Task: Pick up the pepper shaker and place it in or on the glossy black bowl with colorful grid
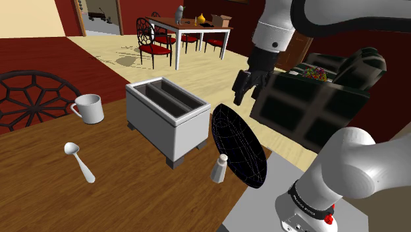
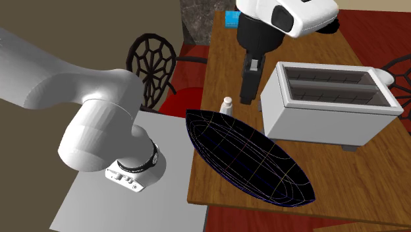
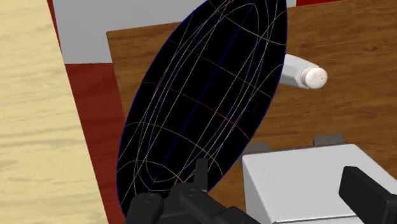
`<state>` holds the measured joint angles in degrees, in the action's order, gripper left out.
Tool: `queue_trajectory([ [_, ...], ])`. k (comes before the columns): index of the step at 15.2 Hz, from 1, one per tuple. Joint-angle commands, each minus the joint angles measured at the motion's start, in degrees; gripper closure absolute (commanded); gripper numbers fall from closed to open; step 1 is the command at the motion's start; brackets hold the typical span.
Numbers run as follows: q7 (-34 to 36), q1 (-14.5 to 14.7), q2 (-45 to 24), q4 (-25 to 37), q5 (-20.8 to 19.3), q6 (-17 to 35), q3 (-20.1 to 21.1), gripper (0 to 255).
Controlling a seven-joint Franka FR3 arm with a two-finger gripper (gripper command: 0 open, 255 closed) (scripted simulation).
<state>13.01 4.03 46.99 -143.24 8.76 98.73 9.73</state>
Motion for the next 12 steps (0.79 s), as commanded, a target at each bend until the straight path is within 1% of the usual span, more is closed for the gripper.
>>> queue_trajectory([
  [1,1.9,1.1,-0.3,-2.2,1.0,1.8,2.8,0],
  [7,6.8,4.2,-4.0,-7.1,3.8,8.0,10.6,0],
  [12,11.3,6.3,-9.6,-9.7,5.8,13.9,17.5,0],
])
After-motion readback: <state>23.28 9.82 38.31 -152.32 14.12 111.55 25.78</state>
